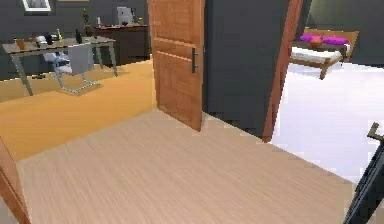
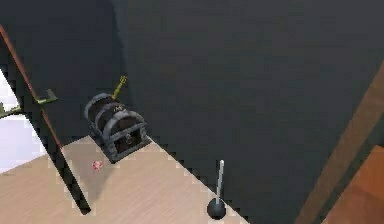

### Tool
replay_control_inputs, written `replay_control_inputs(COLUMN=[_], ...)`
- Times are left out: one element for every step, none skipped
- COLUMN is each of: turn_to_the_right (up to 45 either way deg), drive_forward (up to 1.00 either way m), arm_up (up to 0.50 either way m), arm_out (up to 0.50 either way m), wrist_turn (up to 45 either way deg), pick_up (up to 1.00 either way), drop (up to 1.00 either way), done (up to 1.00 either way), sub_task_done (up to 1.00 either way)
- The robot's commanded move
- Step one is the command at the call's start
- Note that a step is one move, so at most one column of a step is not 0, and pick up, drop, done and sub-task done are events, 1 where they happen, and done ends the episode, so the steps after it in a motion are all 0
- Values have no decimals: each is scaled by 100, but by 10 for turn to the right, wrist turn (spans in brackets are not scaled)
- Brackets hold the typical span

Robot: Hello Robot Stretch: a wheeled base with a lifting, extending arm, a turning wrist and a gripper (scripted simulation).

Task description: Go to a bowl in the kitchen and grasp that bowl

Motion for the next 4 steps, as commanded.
replay_control_inputs(turn_to_the_right=[-180, 0, -30, 0], drive_forward=[0, 100, 0, 30], arm_up=[0, 0, 0, 0], arm_out=[0, 0, 0, 0], wrist_turn=[0, 0, 0, 0], pick_up=[0, 0, 0, 0], drop=[0, 0, 0, 0], done=[0, 0, 0, 0], sub_task_done=[0, 0, 0, 0])
